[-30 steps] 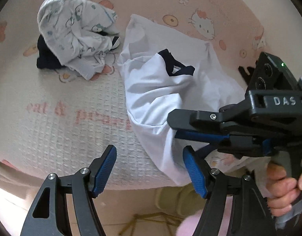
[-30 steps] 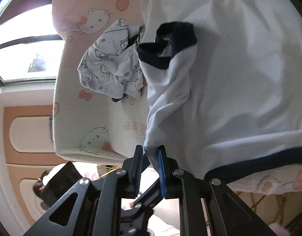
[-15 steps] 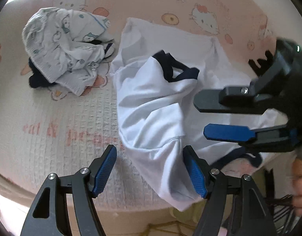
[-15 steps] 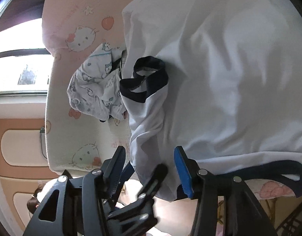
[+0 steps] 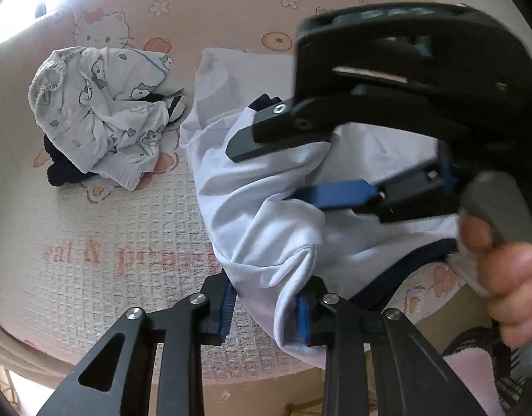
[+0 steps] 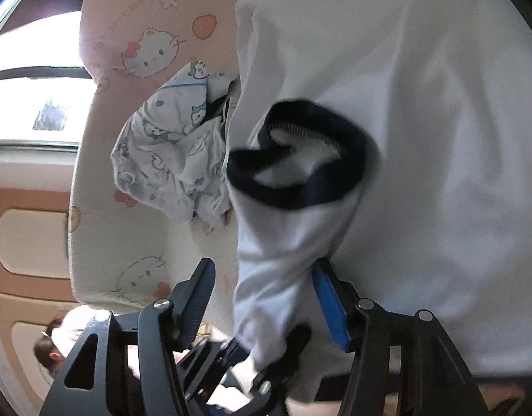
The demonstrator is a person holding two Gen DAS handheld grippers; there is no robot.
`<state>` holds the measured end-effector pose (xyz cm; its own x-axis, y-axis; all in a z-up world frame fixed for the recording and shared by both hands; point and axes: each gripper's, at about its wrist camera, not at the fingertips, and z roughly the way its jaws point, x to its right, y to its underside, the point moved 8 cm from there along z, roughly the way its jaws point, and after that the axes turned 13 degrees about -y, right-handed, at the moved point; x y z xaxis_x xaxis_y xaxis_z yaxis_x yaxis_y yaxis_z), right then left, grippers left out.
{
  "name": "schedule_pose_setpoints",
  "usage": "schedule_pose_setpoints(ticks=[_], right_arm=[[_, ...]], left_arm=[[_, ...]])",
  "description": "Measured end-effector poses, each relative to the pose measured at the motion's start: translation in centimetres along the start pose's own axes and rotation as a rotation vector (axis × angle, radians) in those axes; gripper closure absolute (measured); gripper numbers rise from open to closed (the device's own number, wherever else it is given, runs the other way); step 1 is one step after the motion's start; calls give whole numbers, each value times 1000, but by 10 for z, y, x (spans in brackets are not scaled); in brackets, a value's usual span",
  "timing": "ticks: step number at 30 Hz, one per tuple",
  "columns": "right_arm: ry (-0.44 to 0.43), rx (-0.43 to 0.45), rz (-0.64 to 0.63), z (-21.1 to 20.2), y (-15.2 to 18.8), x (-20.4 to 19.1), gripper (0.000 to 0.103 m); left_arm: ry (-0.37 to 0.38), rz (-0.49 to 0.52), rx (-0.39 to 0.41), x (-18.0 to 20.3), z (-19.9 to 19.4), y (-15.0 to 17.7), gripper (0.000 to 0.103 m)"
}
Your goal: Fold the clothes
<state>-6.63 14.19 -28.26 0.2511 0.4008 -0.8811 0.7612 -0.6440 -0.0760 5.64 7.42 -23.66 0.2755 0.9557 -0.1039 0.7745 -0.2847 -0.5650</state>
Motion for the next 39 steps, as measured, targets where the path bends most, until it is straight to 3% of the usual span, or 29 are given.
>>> schedule_pose_setpoints(ticks=[2,5,11,18,21,26,28,29,30,32,34,39], right_arm=[[13,20,-40,-4,-7,-2,51],[137,39,-182,-7,-18,-7,91],[304,86,-413,-24,-32,-20,96],[422,156,-456,-48,-66,-25,96],[415,167,-437,-57,-76,-23,96],[312,149,-379,-62,-69,-31,94],[292,145,-360,-66,-63,-33,87],[295,148,-350,-69,-60,-32,71],[301,155,-338,-72,-57,-31,56],[286,158,-297,-77,-50,-27,50],[260,158,-250,-81,-43,-23,50],[207,122,-186,-79,-21,-14,50]], left_arm=[[1,-5,-3,-2,-1,0,78],[-11,10,0,-5,-3,2,78],[-13,33,10,13,1,4,86],[-1,32,1,15,10,12,86],[10,21,-2,13,9,11,86],[78,-60,-28,8,-2,3,86],[107,-121,-41,2,-12,-5,83],[105,-132,-31,0,-17,-9,74],[99,-139,-16,-3,-23,-13,57],[82,-150,22,-8,-31,-21,36],[59,-150,61,-12,-34,-29,36],[40,-131,71,-15,-17,-47,35]])
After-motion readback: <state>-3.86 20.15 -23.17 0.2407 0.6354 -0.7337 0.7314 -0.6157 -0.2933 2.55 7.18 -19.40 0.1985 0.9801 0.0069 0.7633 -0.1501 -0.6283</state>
